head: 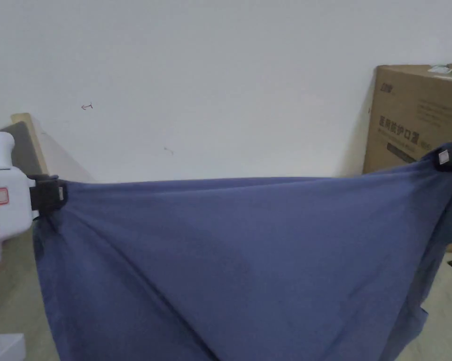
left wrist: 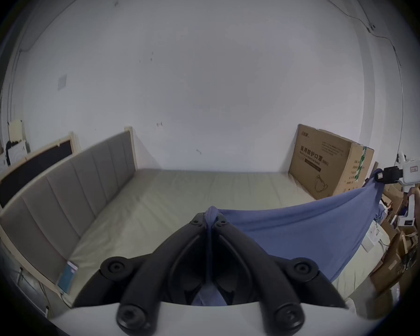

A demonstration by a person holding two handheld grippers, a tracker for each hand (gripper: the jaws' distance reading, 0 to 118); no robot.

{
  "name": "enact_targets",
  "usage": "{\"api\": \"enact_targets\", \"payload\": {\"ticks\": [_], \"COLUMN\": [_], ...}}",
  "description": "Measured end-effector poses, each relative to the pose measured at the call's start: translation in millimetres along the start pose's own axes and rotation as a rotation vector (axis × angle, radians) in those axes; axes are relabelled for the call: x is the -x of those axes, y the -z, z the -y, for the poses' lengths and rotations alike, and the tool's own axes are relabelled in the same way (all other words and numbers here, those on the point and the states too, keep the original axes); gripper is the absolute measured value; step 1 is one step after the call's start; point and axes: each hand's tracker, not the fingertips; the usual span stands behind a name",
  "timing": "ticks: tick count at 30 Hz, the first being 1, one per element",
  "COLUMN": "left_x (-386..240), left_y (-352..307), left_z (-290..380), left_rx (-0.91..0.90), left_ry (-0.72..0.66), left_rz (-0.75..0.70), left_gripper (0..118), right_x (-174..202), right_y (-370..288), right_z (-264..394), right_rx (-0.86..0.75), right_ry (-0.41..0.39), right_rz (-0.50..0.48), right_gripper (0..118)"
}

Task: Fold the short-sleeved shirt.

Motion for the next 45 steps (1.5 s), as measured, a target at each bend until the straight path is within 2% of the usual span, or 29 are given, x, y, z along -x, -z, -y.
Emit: {"api": "enact_targets", "payload": {"ticks": [2, 7, 10, 15, 17, 20, 26, 28, 31, 35, 37, 42, 45], "left_x": [0.8, -2.5, -4.5, -5.8, -6.8, -2.6, -13.4, -19.1, -32.2, -36.3, -40.2, -57.3, -57.8], "left_y": [-7.9, -13.1, 0.2, 35.9, 53.7, 82.9, 134.7, 149.4, 158.3, 174.4, 180.8, 185.9, 199.4], "left_z": [-10.2, -30.8, -44.3, -81.0, -102.9, -135.7, -204.4, -229.2, -261.8, -301.9, -318.1, -333.2, -320.4], "left_rx": [-0.027, -0.051, -0.044, -0.04, -0.039, -0.059, -0.098, -0.111, -0.151, -0.214, -0.218, -0.263, -0.277], "left_ry": [-0.004, 0.051, 0.043, 0.05, 0.051, 0.032, 0.058, 0.062, 0.119, 0.099, 0.105, 0.184, 0.176], "left_rz": [-0.011, -0.038, -0.044, -0.07, -0.082, -0.086, -0.111, -0.106, -0.103, -0.105, -0.103, -0.16, -0.168], "left_gripper": [1, 1, 1, 1, 1, 1, 1, 1, 1, 1, 1, 1, 1], "right_x": [-0.4, 10.1, 18.4, 27.4, 43.2, 49.9, 46.2, 43.3, 37.8, 36.4, 40.2, 39.5, 36.7], "right_y": [-11.1, -22.6, -20.3, 3.8, 6.3, 18.3, 38.1, 40.7, 47.4, 45.7, 46.1, 66.1, 88.8], "right_z": [-4.2, -14.7, -27.7, -72.1, -92.5, -127.9, -197.1, -220.3, -250.6, -277.6, -286.3, -311.3, -306.4], "right_rx": [-0.015, -0.023, -0.046, -0.051, -0.069, -0.101, -0.152, -0.169, -0.205, -0.245, -0.258, -0.272, -0.266], "right_ry": [0.008, -0.015, 0.009, 0.006, 0.042, 0.054, 0.107, 0.171, 0.151, 0.175, 0.16, 0.116, 0.099], "right_rz": [-0.029, -0.018, -0.023, -0.003, -0.008, 0.005, 0.006, 0.002, 0.034, 0.033, 0.047, 0.071, 0.081], "right_gripper": [2, 2, 2, 2, 2, 2, 2, 2, 2, 2, 2, 2, 2]}}
